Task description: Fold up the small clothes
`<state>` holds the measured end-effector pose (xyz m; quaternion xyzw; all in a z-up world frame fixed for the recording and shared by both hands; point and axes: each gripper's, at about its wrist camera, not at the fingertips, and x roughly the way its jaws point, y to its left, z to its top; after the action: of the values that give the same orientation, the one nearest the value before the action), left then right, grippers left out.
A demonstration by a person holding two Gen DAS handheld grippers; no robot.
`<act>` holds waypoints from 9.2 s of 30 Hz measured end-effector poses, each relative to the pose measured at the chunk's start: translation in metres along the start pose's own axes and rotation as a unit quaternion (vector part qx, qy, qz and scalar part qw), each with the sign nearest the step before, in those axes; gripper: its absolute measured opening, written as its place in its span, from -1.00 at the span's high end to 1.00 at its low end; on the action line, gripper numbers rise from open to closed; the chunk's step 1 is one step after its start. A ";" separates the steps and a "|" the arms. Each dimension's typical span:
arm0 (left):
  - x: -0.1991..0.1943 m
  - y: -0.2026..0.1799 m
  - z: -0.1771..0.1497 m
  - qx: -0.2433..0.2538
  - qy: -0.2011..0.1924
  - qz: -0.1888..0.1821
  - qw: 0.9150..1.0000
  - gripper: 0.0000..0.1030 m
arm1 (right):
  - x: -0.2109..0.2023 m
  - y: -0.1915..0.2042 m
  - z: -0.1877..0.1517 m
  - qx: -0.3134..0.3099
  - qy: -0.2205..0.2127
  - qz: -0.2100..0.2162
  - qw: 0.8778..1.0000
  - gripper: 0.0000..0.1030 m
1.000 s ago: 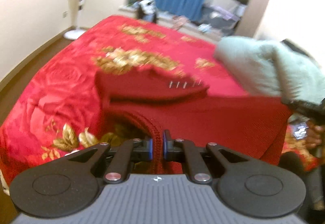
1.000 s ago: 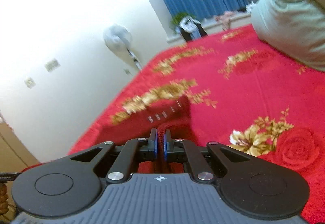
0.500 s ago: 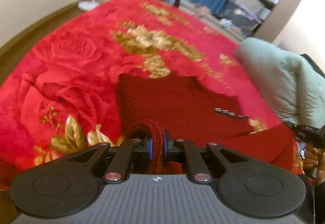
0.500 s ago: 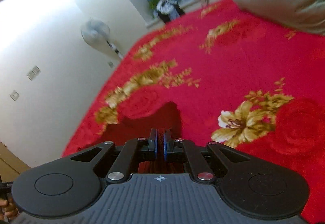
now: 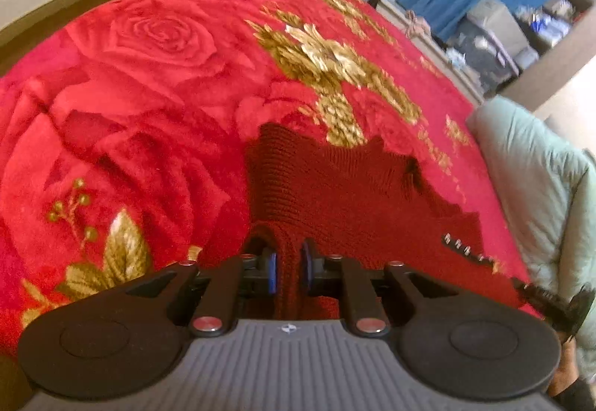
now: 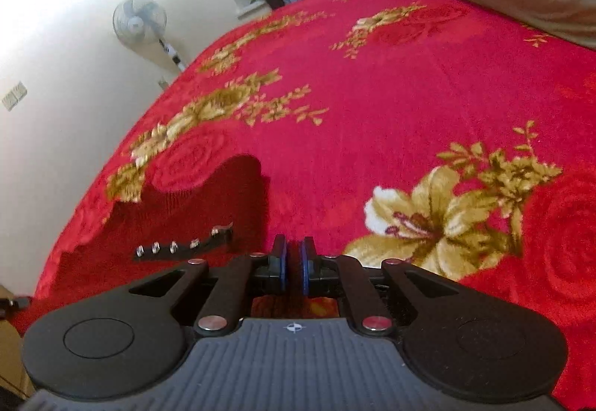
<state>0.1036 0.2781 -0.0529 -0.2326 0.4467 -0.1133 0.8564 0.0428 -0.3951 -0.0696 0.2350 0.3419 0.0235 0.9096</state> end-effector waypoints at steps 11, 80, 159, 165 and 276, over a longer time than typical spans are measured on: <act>-0.026 0.055 -0.017 -0.048 0.008 0.077 0.996 0.15 | 0.002 -0.026 -0.004 -0.040 0.093 -0.102 0.990 0.78; 0.044 -0.016 0.025 0.006 0.001 0.122 0.993 0.16 | 0.064 0.013 0.016 0.011 0.027 0.063 0.998 0.02; 0.018 -0.016 -0.058 0.137 0.071 0.086 0.984 0.65 | -0.003 0.036 -0.034 -0.028 0.047 -0.008 0.998 0.77; -0.023 -0.018 -0.079 0.051 -0.016 0.099 0.994 0.70 | -0.032 0.044 -0.035 -0.029 -0.010 0.006 1.000 0.78; -0.036 -0.070 -0.146 -0.045 -0.136 0.169 0.975 0.70 | -0.015 0.055 -0.027 -0.079 -0.002 -0.081 0.994 0.41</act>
<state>-0.0355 0.1885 -0.0636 -0.2053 0.3636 0.0857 0.9046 0.0206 -0.3380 -0.0538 0.1338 0.3549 -0.0235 0.9250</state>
